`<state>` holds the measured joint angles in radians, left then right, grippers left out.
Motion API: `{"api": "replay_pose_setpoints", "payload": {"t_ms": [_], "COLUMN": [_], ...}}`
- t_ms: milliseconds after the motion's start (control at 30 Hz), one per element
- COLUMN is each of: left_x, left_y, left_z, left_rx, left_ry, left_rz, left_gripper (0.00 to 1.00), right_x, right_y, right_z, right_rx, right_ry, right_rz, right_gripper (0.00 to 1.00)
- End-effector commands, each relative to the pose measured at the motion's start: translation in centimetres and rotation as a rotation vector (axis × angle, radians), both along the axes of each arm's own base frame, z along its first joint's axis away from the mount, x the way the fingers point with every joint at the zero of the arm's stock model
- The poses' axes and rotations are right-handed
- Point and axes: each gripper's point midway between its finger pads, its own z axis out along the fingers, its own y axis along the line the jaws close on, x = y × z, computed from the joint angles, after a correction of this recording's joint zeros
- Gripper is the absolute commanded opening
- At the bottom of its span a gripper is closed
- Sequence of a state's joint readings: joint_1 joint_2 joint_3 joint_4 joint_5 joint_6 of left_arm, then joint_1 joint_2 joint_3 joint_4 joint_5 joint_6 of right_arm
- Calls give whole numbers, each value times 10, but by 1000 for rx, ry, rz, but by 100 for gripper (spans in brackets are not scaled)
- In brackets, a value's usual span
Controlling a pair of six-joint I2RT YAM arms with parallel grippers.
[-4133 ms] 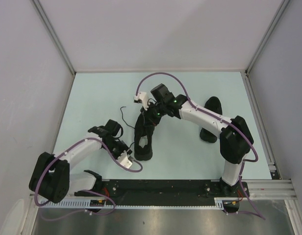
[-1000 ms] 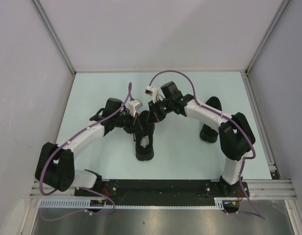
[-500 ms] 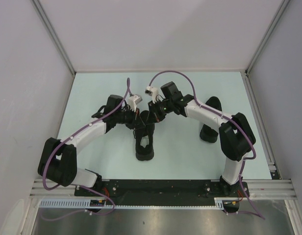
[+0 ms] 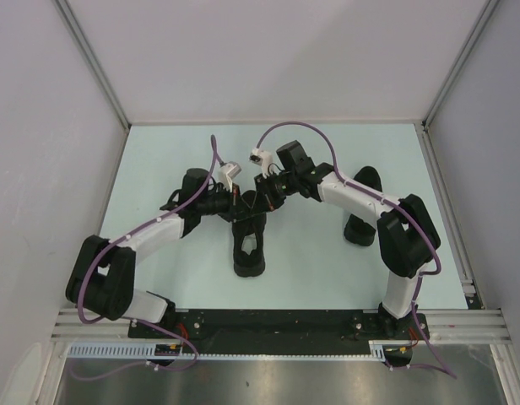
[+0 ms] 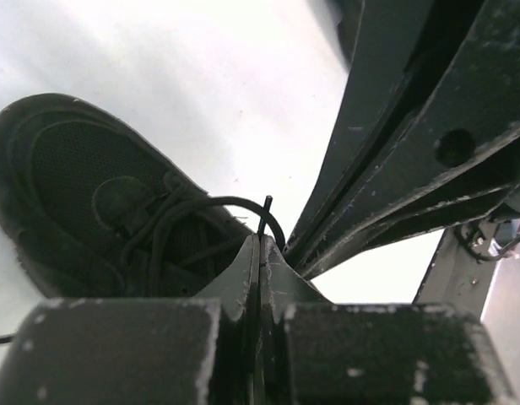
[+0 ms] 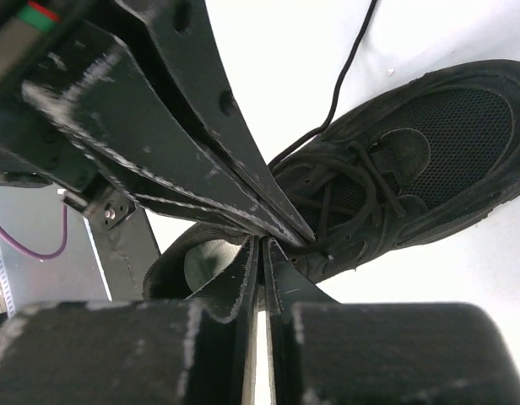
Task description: Tie the shoes
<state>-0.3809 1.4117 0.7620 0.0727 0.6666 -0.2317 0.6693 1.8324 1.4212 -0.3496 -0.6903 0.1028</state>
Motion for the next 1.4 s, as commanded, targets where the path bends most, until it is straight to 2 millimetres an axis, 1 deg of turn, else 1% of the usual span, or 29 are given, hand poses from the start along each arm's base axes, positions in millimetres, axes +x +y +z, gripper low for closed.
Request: {"api": "replay_pose_setpoints", "payload": {"t_ms": [0, 33, 100, 133, 200, 267, 300, 367, 400, 433, 467, 500, 533, 567, 667, 833, 933, 1367], "left_x": [0, 0, -5, -4, -8, -8, -10, -11, -11, -12, -13, -12, -12, -12, -12, -13, -13, -15], "left_y": [-14, -15, -15, -16, -16, -18, -18, -19, -20, -20, -20, -20, -20, -20, -19, -18, -17, -18], "left_z": [16, 18, 14, 17, 16, 19, 19, 22, 23, 24, 24, 24, 24, 25, 24, 24, 23, 28], "left_rx": [-131, -145, -162, -176, -191, -206, -212, -224, -225, -231, -233, -231, -229, -230, -223, -218, -214, -219], "left_ry": [-51, -70, -61, -84, -88, -106, -108, -126, -127, -132, -132, -137, -138, -143, -148, -157, -156, -174], "left_rz": [-39, -42, -51, -54, -64, -73, -81, -92, -95, -101, -104, -104, -103, -103, -100, -99, -100, -119], "left_gripper": [0, 0, 0, 0, 0, 0, 0, 0, 0, 0, 0, 0, 0, 0, 0, 0, 0, 0], "right_x": [3, 4, 9, 10, 16, 20, 25, 28, 35, 38, 40, 43, 41, 37, 25, 4, -2, 4], "right_y": [0, -1, -6, -8, -16, -22, -28, -35, -42, -45, -48, -51, -52, -50, -47, -35, -30, -24], "right_z": [31, 32, 35, 40, 46, 55, 57, 61, 60, 59, 51, 48, 43, 36, 24, 17, 10, -3], "right_rx": [66, 67, 70, 77, 93, 109, 110, 112, 109, 105, 90, 91, 88, 94, 104, 116, 104, 102], "right_ry": [-59, -59, -65, -69, -63, -59, -58, -48, -45, -39, -15, 4, 35, 101, 208, 264, 274, 287], "right_rz": [3, 1, -15, -22, -41, -60, -81, -104, -130, -148, -172, -183, -183, -171, -145, -83, -67, -78], "right_gripper": [14, 18, 25, 28, 36, 38, 38, 38, 38, 38, 38, 37, 37, 37, 37, 38, 38, 33]}}
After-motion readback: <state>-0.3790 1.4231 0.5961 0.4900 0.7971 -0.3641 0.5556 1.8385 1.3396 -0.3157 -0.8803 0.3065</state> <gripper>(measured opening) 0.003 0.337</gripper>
